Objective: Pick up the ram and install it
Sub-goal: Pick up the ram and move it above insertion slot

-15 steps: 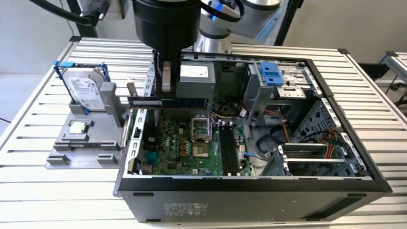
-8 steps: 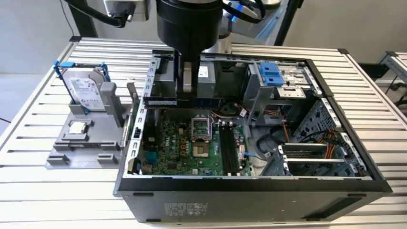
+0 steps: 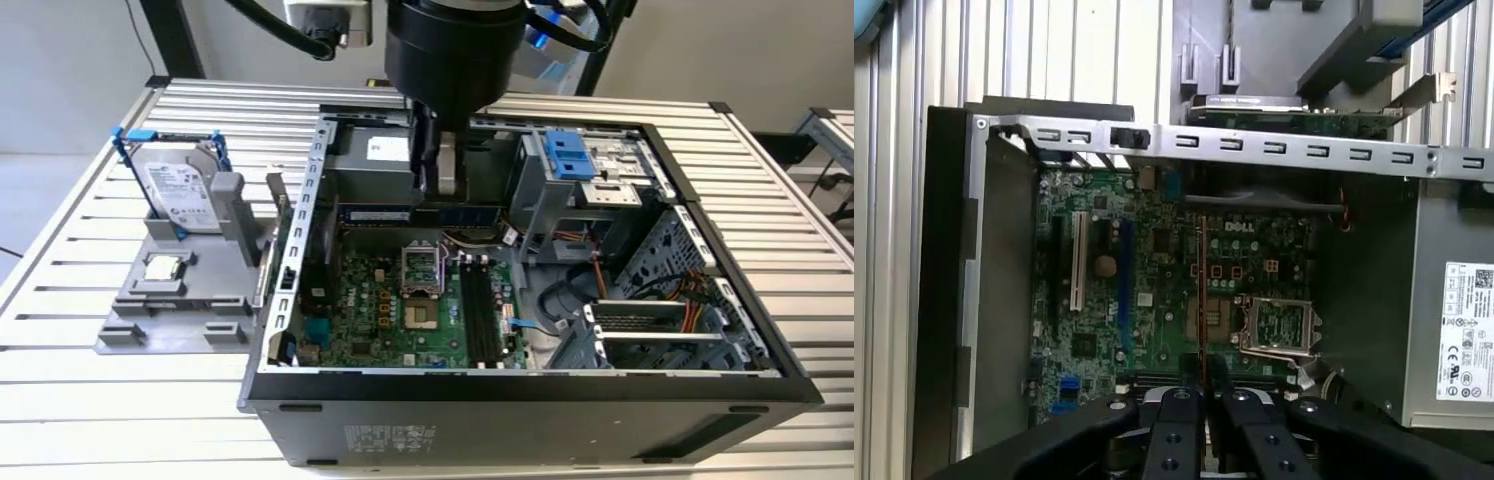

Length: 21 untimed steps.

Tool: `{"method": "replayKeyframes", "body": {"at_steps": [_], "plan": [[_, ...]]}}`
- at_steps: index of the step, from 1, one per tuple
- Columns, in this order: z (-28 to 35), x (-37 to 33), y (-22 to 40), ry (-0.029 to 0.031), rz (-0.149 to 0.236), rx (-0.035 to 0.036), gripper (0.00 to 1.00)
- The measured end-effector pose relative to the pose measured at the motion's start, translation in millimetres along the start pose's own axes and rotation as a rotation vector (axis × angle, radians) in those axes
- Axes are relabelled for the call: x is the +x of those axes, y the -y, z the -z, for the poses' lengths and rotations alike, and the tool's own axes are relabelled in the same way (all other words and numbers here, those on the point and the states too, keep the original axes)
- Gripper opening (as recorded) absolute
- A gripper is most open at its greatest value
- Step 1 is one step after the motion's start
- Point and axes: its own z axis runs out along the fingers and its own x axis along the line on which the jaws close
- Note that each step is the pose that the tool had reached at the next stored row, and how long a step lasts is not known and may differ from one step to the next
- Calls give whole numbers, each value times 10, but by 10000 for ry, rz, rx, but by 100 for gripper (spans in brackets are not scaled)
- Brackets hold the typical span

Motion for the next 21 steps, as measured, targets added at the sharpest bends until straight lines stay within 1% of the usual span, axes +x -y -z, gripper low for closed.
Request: {"method": "replayKeyframes", "body": {"at_steps": [6, 12, 16, 18, 21], "plan": [[8, 4, 190, 0, 0, -3, 0], [16, 8, 360, 0, -1, -4, 0], [22, 12, 492, -1, -6, -8, 0], [24, 13, 534, 1, -39, -7, 0], [23, 12, 553, 11, -225, -2, 0]]}}
